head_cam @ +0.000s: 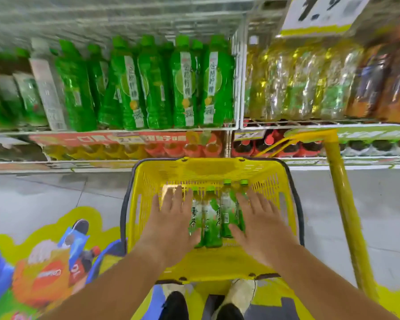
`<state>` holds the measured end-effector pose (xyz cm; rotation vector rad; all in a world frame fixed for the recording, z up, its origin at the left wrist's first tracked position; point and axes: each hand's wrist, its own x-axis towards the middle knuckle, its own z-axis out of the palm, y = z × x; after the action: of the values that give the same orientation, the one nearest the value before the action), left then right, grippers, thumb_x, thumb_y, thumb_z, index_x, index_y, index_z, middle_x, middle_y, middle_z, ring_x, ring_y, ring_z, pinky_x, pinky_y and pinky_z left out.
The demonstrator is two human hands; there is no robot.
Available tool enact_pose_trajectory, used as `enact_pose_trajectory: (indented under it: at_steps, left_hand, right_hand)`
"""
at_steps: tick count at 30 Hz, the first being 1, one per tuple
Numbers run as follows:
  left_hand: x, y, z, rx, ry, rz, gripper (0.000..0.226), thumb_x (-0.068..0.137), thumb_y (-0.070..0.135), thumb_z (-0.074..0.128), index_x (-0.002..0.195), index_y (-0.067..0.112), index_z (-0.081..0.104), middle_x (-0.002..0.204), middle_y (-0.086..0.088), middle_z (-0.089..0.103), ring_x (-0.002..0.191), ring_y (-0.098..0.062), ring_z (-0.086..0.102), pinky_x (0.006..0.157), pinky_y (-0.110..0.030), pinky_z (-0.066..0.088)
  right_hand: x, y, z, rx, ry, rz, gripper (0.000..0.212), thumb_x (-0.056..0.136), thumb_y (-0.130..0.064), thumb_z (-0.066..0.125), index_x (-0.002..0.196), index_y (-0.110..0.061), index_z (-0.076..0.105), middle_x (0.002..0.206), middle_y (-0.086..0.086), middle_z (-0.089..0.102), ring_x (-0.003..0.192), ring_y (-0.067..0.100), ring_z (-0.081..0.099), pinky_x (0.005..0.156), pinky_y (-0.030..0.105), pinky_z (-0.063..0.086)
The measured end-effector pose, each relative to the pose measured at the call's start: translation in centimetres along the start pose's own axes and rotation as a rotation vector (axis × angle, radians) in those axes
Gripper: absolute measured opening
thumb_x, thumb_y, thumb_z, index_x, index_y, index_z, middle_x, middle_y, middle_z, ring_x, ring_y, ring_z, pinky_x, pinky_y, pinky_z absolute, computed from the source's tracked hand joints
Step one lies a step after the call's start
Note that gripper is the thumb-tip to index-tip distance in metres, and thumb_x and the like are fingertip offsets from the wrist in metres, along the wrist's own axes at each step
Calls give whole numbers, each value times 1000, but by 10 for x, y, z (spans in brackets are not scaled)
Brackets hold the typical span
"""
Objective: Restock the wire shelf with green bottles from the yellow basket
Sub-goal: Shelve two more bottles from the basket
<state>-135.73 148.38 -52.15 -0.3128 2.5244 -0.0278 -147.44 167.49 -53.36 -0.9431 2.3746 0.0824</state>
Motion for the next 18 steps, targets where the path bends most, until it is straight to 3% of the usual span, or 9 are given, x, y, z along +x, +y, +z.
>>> enact_pose_trajectory:
  at_steps: [3,6,9,13,15,18]
  left_hand:
    - [28,3,47,-30,-15,-7,93,98,67,26,156,12,-20,168,-18,-9,155,-38,-5,122,-59,11]
    - [49,3,85,-14,-90,-8,95,98,67,21,144,9,-38,167,-17,-14,154,-38,-9,122,-59,8]
    - [69,0,121,-14,-92,-10,96,95,69,17,134,8,-46,167,-19,-7,154,-40,-2,121,-59,15]
    - [90,-5,152,-128,-171,-51,98,97,67,32,156,10,-21,168,-16,-2,155,-36,3,121,-53,22]
    - [102,-6,164,-306,-152,-100,98,94,66,43,159,11,-6,163,-14,18,149,-32,23,114,-49,36]
    - [113,-3,179,-550,-154,-147,95,92,59,56,157,9,8,148,-11,37,134,-30,44,104,-44,46]
  right_hand:
    - [29,-6,41,32,-60,-1,80,98,-62,24,156,-20,-11,165,11,-5,151,30,3,120,43,13]
    - [52,-15,82,65,-98,-7,78,99,-60,26,156,-19,-9,163,10,7,149,29,11,118,41,20]
    - [72,-22,117,106,-137,4,80,99,-59,27,156,-17,-9,161,9,14,147,30,17,117,41,29]
    - [96,-27,147,209,-202,82,79,99,-58,31,156,-15,-4,161,10,18,147,31,19,116,42,27]
    - [106,-30,157,267,-187,104,76,100,-54,35,155,-11,6,155,13,27,143,32,26,114,43,33]
    - [119,-32,170,352,-110,168,55,100,-44,42,141,-9,32,132,10,50,124,29,49,98,43,48]
